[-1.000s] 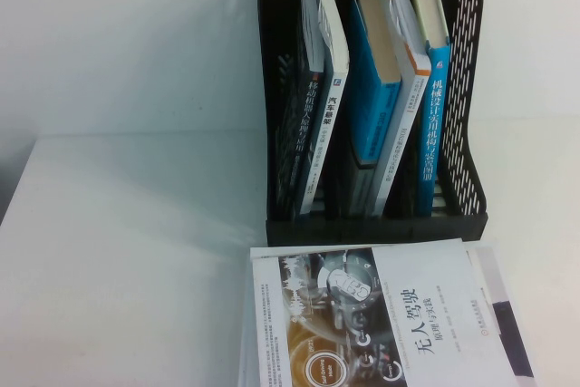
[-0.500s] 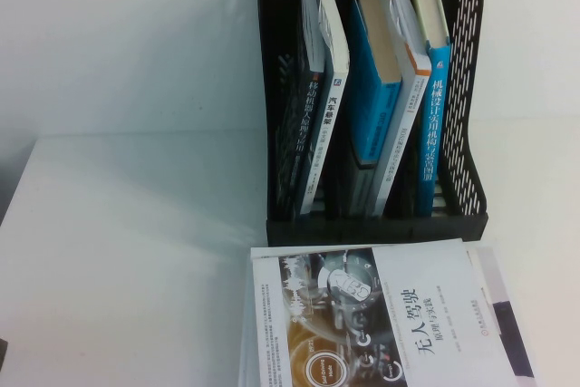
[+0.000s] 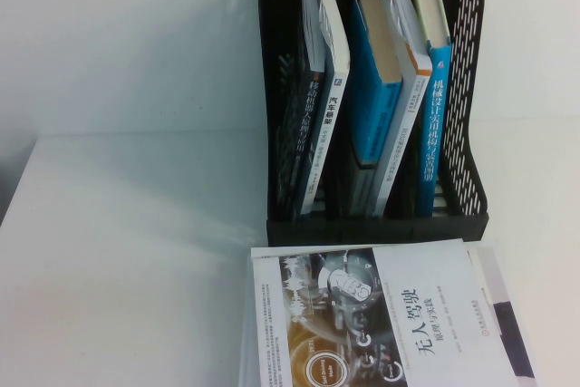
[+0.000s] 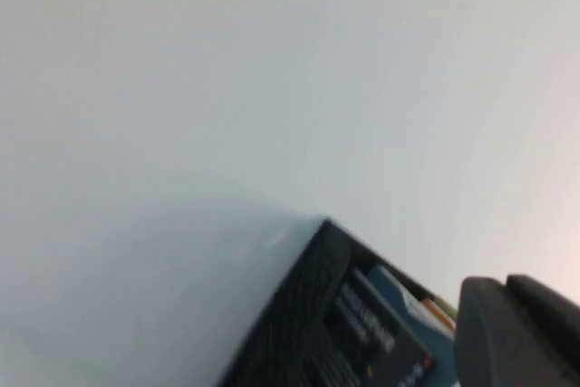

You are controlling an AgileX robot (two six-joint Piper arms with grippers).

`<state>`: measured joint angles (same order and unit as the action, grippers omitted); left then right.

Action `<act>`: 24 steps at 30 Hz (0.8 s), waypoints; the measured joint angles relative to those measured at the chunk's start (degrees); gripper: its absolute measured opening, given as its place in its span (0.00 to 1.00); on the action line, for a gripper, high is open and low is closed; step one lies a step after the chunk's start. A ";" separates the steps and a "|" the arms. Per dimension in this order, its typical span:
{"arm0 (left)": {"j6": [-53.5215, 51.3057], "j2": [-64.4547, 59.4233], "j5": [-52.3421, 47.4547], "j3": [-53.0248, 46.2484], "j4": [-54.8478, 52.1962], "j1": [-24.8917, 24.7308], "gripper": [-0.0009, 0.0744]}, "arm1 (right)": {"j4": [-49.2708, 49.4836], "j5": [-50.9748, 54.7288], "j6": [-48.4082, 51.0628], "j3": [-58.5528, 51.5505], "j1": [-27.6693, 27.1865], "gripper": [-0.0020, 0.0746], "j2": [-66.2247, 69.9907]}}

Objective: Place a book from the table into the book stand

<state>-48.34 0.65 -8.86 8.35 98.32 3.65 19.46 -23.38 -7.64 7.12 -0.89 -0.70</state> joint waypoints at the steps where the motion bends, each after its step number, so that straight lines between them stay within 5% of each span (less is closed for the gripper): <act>1: -5.49 0.00 0.34 2.66 0.10 0.00 0.01 | -1.00 1.14 1.17 2.51 0.00 0.02 0.00; 11: -37.47 -11.75 13.57 21.47 1.02 0.00 0.01 | -3.97 23.78 22.95 24.36 0.00 0.02 11.16; 24: -37.93 -36.47 14.19 24.35 1.34 -0.54 0.01 | -6.85 59.84 26.07 37.50 0.00 0.02 43.70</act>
<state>-86.27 -35.82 5.34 32.71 99.66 3.11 12.61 36.45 18.43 44.62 -0.89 43.00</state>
